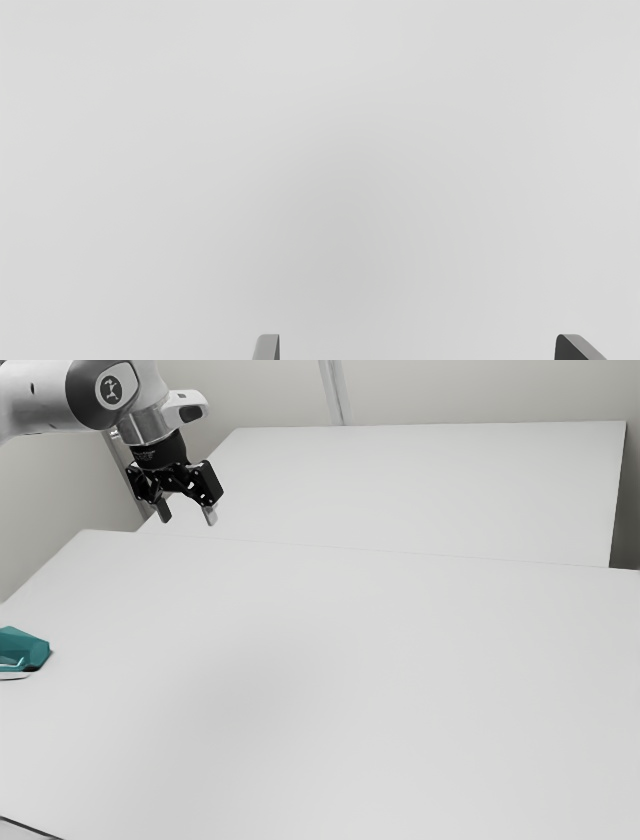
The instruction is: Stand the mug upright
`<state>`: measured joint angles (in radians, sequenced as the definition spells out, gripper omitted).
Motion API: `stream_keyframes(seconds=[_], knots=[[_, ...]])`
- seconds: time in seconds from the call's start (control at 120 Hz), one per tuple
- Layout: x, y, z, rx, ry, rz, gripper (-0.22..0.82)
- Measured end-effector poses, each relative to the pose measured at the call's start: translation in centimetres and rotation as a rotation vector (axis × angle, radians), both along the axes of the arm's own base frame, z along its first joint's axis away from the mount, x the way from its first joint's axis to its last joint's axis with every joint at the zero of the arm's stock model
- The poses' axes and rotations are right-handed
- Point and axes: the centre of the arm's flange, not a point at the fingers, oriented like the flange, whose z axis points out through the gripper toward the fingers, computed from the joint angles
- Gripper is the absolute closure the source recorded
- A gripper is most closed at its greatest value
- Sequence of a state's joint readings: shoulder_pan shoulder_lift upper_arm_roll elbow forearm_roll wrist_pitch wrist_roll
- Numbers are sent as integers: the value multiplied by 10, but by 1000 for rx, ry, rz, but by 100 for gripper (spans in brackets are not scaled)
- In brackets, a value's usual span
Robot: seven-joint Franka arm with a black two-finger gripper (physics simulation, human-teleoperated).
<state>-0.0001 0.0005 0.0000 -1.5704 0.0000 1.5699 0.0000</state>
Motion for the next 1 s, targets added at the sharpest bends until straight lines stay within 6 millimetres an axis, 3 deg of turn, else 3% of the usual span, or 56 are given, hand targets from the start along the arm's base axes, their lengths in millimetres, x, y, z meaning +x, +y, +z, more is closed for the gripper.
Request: stream_keyframes(seconds=[0.133,0.167,0.25,0.325,0.375,0.5,0.7,0.867,0.95,1.0], knots=[[17,9,-44,1,54,-23,0],[27,29,-57,4,65,4,0],[41,110,-79,8,70,113,0],[35,124,-72,4,43,114,0],[21,143,-67,-4,33,134,0],[-30,230,-64,-26,11,269,0],[-138,365,-86,-75,-53,550,0],[-214,458,-112,-95,-140,731,0],[-240,499,-137,-139,-215,791,0],[-229,510,-150,-175,-267,767,0]])
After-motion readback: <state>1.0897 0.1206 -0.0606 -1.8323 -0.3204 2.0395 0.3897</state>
